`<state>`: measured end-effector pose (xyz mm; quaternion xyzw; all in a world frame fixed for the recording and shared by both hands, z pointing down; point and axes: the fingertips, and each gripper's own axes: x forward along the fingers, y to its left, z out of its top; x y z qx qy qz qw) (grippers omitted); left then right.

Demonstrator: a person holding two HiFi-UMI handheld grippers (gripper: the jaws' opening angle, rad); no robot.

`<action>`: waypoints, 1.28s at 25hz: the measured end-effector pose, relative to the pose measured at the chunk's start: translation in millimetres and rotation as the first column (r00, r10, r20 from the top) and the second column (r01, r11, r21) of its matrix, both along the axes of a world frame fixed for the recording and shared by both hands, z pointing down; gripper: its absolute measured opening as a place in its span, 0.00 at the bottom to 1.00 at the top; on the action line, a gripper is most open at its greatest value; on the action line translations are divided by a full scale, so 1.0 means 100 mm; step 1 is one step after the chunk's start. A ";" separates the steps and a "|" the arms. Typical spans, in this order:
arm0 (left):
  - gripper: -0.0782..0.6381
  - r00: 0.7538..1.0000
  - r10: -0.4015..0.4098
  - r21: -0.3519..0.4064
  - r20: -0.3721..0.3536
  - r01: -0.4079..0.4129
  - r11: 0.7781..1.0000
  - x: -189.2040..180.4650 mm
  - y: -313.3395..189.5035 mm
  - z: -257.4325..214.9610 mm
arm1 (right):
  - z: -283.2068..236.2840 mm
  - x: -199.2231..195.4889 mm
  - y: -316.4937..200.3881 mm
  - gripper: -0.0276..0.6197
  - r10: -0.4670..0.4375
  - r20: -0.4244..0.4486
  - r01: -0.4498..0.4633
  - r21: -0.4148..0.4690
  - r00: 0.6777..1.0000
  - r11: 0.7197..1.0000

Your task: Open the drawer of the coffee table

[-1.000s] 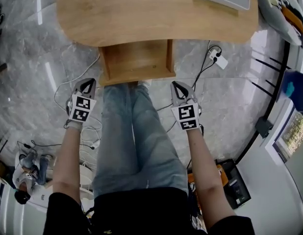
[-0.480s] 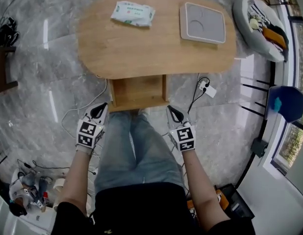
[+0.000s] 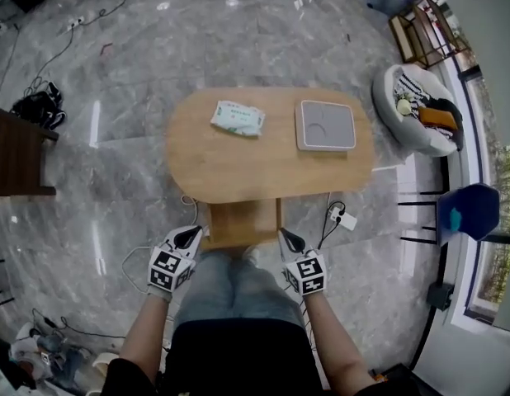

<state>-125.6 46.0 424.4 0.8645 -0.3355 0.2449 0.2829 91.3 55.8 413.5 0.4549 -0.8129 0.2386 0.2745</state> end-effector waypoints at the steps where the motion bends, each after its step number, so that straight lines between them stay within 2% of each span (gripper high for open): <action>1: 0.12 1.000 -0.012 0.008 -0.005 0.012 1.000 -0.02 -0.02 -0.11 | -0.13 -0.03 -0.03 0.04 0.003 0.012 -0.004 0.010 1.000 1.000; 7: 0.12 0.986 -0.104 0.032 -0.133 0.109 0.993 -0.12 -0.15 -0.96 | -0.91 -0.22 -0.14 0.04 0.019 0.098 -0.026 0.072 0.995 0.997; 9: 0.12 0.985 -0.086 0.069 -0.148 0.097 0.993 -0.09 -0.17 -1.25 | -1.20 -0.28 -0.17 0.04 0.009 0.110 -0.020 0.103 0.994 0.995; 13: 0.13 0.992 -0.020 0.182 -0.121 0.042 0.982 -0.03 -0.29 -1.80 | -1.72 -0.42 -0.27 0.04 -0.023 0.125 0.001 0.172 0.992 0.985; 17: 0.13 0.988 -0.018 0.240 -0.153 0.055 0.969 -0.05 -0.39 -2.33 | -2.17 -0.56 -0.29 0.04 -0.065 0.149 0.030 0.228 0.987 0.973; 21: 0.13 0.984 -0.027 0.311 -0.176 0.081 0.947 -0.09 -0.42 -2.84 | -2.54 -0.63 -0.28 0.04 -0.073 0.171 0.023 0.276 0.983 0.961; 25: 0.13 0.977 -0.019 0.347 -0.212 0.094 0.933 -0.01 -0.34 -3.23 | -2.85 -0.61 -0.29 0.04 -0.066 0.197 -0.001 0.321 0.978 0.947; 28: 0.13 0.981 0.023 0.416 -0.191 0.060 0.907 0.05 -0.27 -3.49 | -3.08 -0.60 -0.31 0.04 -0.081 0.202 0.004 0.353 0.976 0.936; 32: 0.13 0.985 0.029 0.492 -0.171 0.060 0.869 0.00 -0.25 -3.76 | -3.43 -0.60 -0.32 0.04 -0.078 0.208 -0.015 0.414 0.975 0.910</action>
